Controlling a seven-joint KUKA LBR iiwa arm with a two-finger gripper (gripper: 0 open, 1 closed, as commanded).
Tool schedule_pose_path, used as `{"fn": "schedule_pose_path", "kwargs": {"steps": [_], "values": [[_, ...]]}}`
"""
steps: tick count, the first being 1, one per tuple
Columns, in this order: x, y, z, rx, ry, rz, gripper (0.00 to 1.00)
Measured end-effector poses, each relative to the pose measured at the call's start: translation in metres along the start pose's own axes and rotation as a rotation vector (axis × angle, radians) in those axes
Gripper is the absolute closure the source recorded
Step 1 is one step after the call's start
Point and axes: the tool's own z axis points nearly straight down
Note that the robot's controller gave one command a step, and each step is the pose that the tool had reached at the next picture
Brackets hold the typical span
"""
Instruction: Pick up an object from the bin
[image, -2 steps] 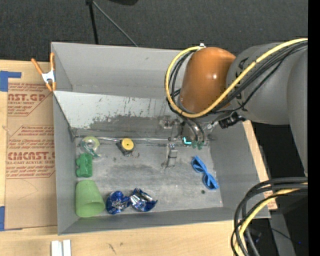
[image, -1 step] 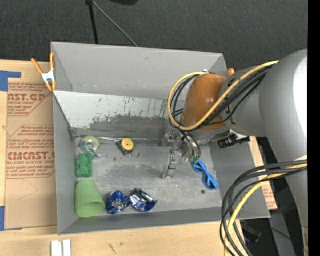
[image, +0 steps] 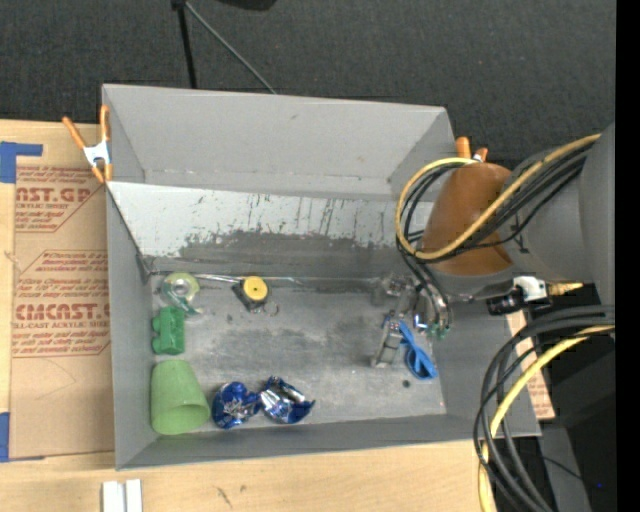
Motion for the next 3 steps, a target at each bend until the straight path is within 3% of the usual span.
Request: {"fn": "schedule_pose_path", "kwargs": {"steps": [1,3], "values": [[0.0156,-0.0895,0.0003,0.000,0.001,-0.020,0.00],[0.0154,-0.0873,0.0011,-0.001,0.000,-0.021,0.00]]}}
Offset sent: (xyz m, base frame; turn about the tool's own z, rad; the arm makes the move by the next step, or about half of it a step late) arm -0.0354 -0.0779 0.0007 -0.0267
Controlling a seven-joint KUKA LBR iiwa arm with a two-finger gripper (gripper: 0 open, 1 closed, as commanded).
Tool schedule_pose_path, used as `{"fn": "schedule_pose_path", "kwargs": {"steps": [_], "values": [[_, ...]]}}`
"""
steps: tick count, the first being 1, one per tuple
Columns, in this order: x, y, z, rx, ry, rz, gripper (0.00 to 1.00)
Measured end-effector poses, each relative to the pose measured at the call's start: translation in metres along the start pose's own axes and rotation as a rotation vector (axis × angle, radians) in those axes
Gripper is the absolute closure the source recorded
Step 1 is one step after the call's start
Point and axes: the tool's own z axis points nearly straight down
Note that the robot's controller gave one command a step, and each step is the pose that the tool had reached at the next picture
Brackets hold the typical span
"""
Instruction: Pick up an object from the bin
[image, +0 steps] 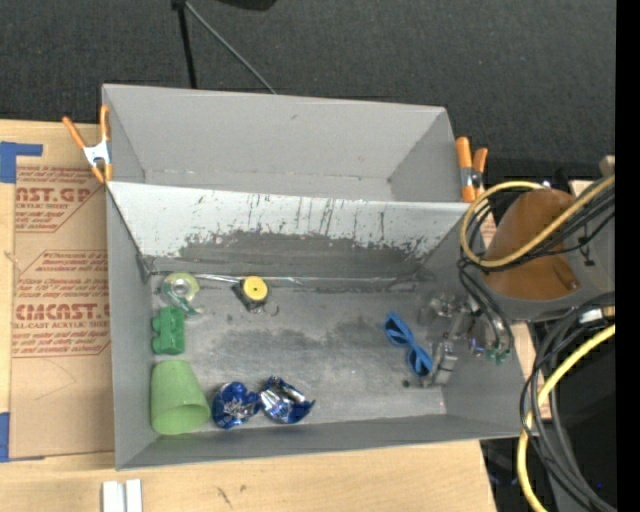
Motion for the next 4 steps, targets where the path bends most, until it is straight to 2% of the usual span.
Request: {"fn": "schedule_pose_path", "kwargs": {"steps": [1,2,3,4], "values": [[-0.001,0.000,-0.001,0.000,-0.003,0.000,1.00],[-0.001,0.001,-0.024,-0.002,-0.004,0.000,1.00],[-0.003,0.001,-0.107,-0.002,-0.010,0.000,1.00],[-0.005,0.002,-0.133,-0.002,-0.006,0.000,1.00]]}}
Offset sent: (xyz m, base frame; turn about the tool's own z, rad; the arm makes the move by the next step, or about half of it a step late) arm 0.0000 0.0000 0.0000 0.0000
